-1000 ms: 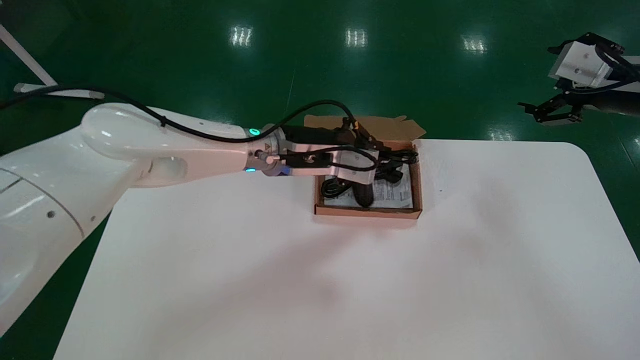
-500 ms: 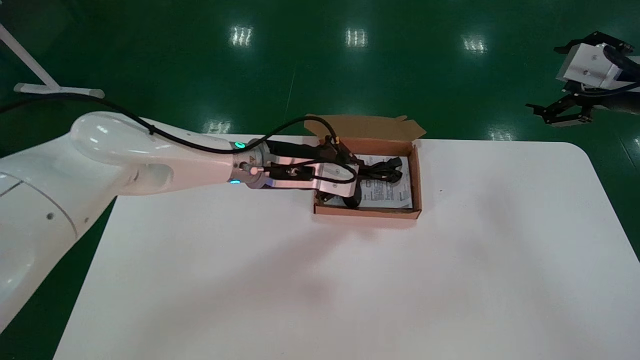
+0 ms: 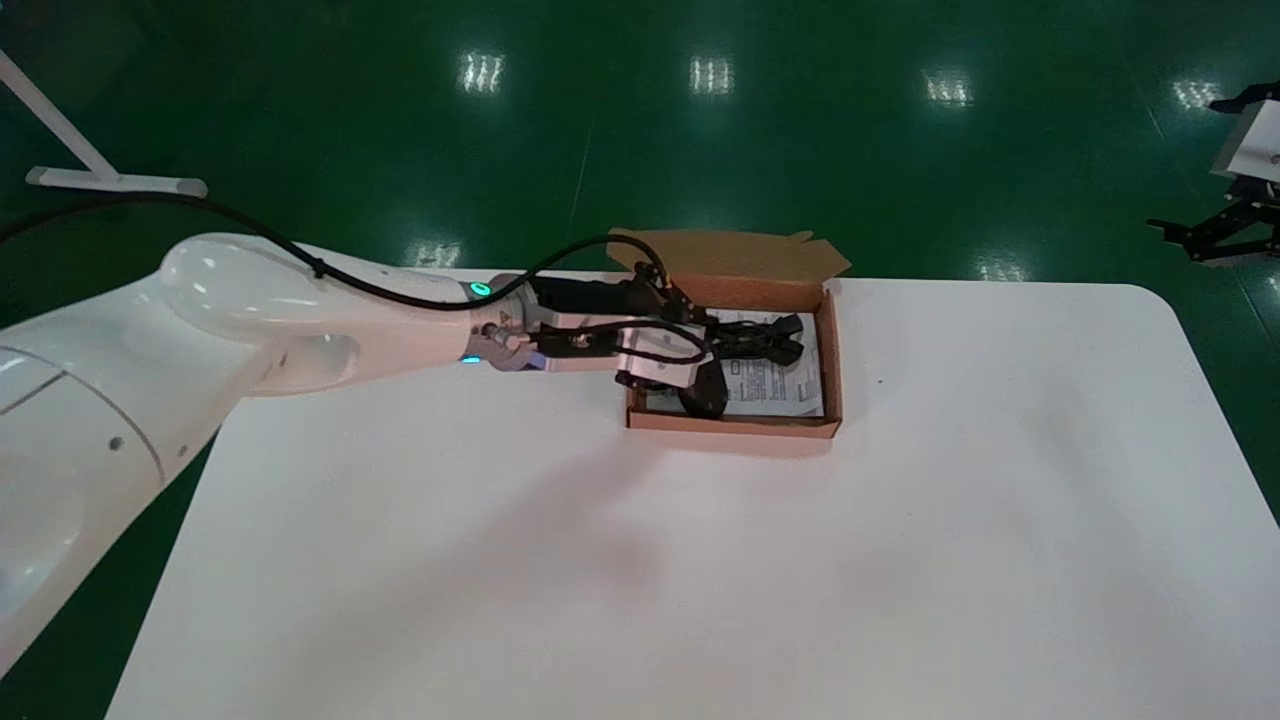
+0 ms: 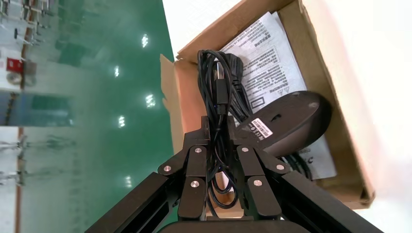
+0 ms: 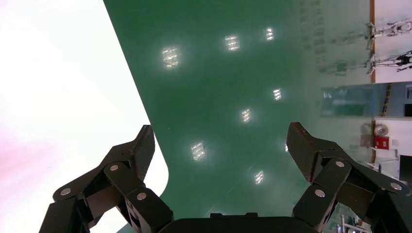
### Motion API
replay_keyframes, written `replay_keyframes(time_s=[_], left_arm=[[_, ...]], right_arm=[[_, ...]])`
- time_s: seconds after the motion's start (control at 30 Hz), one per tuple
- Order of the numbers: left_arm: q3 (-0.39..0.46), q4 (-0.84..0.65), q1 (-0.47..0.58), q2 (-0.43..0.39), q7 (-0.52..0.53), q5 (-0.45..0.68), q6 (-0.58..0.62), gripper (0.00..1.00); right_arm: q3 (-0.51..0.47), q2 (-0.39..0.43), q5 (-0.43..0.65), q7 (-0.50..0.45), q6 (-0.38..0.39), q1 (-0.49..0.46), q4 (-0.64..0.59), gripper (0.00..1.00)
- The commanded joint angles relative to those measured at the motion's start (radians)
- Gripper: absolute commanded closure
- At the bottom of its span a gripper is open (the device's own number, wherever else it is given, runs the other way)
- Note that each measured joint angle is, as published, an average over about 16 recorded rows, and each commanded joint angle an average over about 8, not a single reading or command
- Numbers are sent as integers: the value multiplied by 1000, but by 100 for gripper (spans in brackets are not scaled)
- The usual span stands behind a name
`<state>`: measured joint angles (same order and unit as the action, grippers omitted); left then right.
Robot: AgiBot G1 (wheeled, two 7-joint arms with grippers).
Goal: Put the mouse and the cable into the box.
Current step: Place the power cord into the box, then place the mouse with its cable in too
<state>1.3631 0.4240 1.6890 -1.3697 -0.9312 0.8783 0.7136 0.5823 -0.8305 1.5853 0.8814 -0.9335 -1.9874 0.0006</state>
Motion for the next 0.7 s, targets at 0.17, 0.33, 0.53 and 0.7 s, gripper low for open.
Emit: replay_keyframes(time_s=[0.17, 0.33, 0.53, 0.7], left_arm=[[10, 6, 1, 0, -6, 3, -9, 0], [7, 5, 1, 0, -4, 3, -7, 0], [4, 3, 1, 0, -2, 3, -5, 0], [1, 2, 1, 0, -1, 3, -2, 0]], right_arm=[[0, 0, 0, 0, -1, 1, -1, 0], [-1, -1, -1, 0, -1, 1, -1, 0], [-1, -1, -1, 0, -1, 2, -1, 0], [-1, -1, -1, 0, -1, 2, -1, 0]])
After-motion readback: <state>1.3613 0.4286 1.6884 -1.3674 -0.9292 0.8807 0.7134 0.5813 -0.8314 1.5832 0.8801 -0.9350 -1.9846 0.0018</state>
